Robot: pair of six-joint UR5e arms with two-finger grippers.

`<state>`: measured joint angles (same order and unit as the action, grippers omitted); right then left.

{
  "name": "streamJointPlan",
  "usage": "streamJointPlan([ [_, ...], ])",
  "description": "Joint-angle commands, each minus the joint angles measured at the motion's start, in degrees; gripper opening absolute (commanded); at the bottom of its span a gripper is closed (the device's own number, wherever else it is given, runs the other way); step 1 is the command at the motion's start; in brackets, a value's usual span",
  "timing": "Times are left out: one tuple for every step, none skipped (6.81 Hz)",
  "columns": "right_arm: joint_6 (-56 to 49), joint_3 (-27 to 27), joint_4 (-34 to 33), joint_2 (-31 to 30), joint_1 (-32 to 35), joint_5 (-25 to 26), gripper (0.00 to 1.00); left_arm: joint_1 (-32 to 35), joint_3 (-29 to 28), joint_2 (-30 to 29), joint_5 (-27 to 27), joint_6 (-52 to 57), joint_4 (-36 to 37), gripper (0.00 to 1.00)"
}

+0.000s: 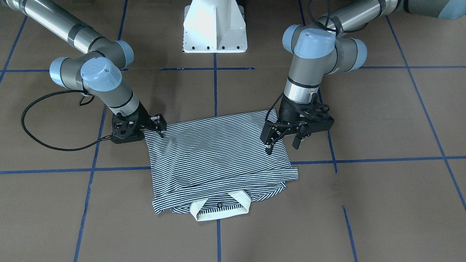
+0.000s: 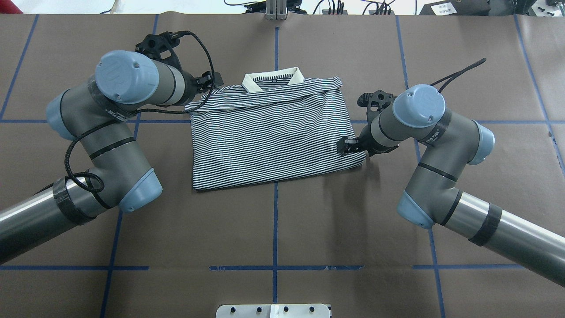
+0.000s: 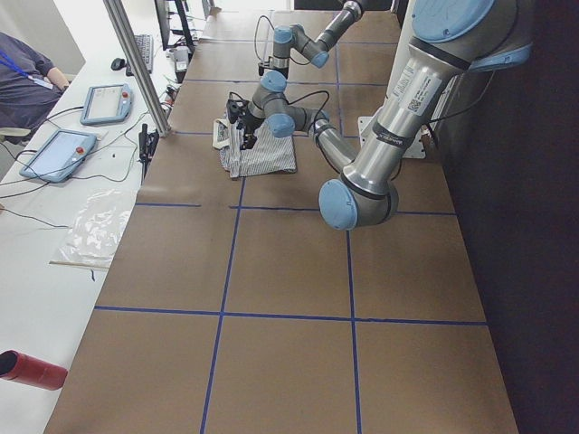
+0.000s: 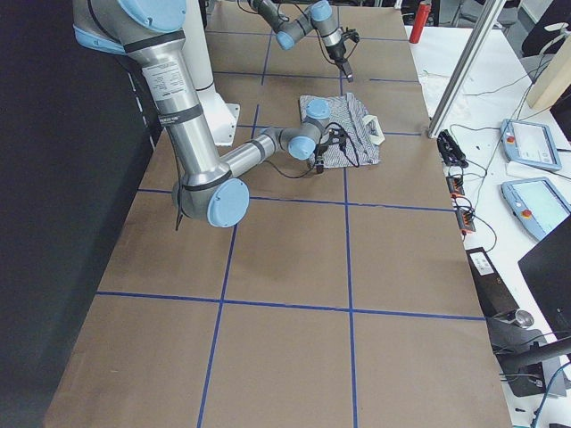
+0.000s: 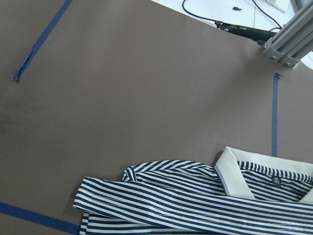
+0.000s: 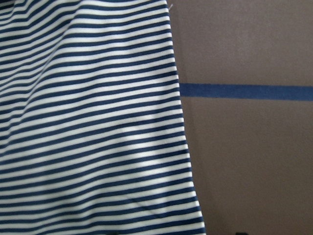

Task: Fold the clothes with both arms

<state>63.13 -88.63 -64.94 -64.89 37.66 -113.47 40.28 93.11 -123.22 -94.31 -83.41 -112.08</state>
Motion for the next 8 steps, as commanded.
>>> streamJointPlan([
  [-0.2,0.03,0.08,0.03,0.04,-0.26,0.0,-0.12,-0.03,0.0,0.0,0.0,-0.07,1.0],
  [-0.2,-0.05,-0.01,-0.23,0.13,-0.52,0.0,-0.12,-0.03,0.0,0.0,-0.09,-0.07,1.0],
  [-0.03,-0.58,-1.06,-0.32,0.13,-1.39,0.0,-0.9,0.05,0.0,0.09,-0.7,-0.07,1.0],
  [0.06,-3.02,-4.46,-0.76,0.48,-3.06,0.0,-1.08,0.32,0.0,0.09,-1.75,-0.07,1.0],
  [0.23,-7.57,-6.67,-3.89,0.22,-3.07,0.0,-1.61,1.28,-0.09,0.09,-2.28,0.02,1.0],
  [0.5,-13.44,-6.95,-9.93,-1.61,-3.07,0.0,-2.48,2.24,0.0,0.18,-2.54,0.11,1.0],
  [0.76,-19.77,-6.87,-16.69,-4.41,-2.9,0.0,-3.27,3.38,0.0,0.26,-3.33,1.06,1.0],
  [3.98,-26.18,-6.43,-23.89,-8.18,-2.9,0.0,-4.15,5.22,0.0,0.35,-3.77,2.9,1.0],
])
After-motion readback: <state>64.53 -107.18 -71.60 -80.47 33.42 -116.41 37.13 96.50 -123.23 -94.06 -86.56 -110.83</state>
